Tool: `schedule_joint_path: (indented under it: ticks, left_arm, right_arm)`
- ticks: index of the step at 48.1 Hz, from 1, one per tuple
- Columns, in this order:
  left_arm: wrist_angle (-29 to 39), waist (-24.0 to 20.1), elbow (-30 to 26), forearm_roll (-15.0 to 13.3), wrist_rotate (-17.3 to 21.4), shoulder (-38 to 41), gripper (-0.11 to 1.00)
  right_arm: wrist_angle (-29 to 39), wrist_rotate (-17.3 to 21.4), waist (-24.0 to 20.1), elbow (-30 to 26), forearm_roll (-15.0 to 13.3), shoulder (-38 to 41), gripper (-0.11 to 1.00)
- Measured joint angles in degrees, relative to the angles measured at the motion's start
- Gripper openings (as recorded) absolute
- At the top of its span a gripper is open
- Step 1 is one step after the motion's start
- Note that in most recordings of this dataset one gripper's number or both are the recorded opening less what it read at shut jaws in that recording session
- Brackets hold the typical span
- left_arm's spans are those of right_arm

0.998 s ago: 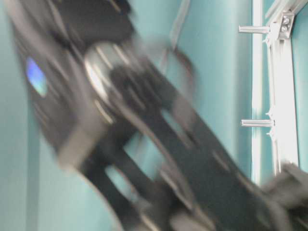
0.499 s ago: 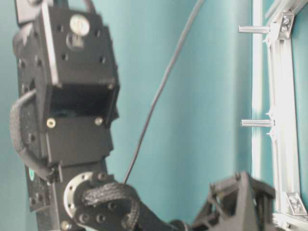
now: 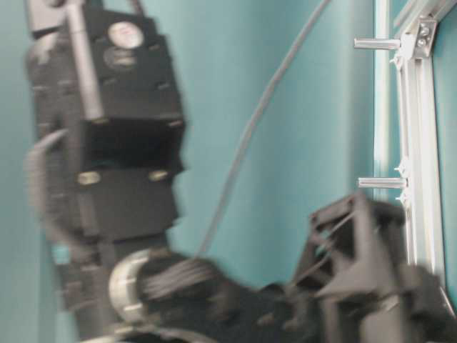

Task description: Move the cable alternately left and right between 8 pins so it hooks onto each one.

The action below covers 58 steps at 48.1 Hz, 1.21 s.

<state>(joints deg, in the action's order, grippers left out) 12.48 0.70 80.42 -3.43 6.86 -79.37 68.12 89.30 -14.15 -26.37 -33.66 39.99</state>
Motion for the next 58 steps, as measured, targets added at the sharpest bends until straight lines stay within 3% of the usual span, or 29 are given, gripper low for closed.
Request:
schedule_joint_path:
  ticks: [14, 27, 35, 50, 58]
  left_arm:
    - [0.0, 0.09, 0.0, 0.0, 0.0, 0.0, 0.81]
    - [0.0, 0.0, 0.0, -0.09, 0.0, 0.0, 0.81]
    - [0.09, 0.0, 0.0, 0.0, 0.0, 0.0, 0.81]
    - [0.0, 0.09, 0.0, 0.0, 0.0, 0.0, 0.81]
    - [0.0, 0.0, 0.0, 0.0, 0.0, 0.0, 0.81]
  right_arm:
    - [-4.39, 0.0, 5.1, 8.0, 0.0, -3.16, 0.18]
    - [-13.54, -3.08, 11.87, 8.61, -2.72, -4.04, 0.18]
    - [-19.69, -8.96, 13.45, 8.61, -3.08, -4.04, 0.18]
    - [-27.86, -26.46, 15.38, 8.44, -2.2, -3.96, 0.18]
    - [-32.52, -31.46, 15.47, 8.26, -1.49, -4.04, 0.18]
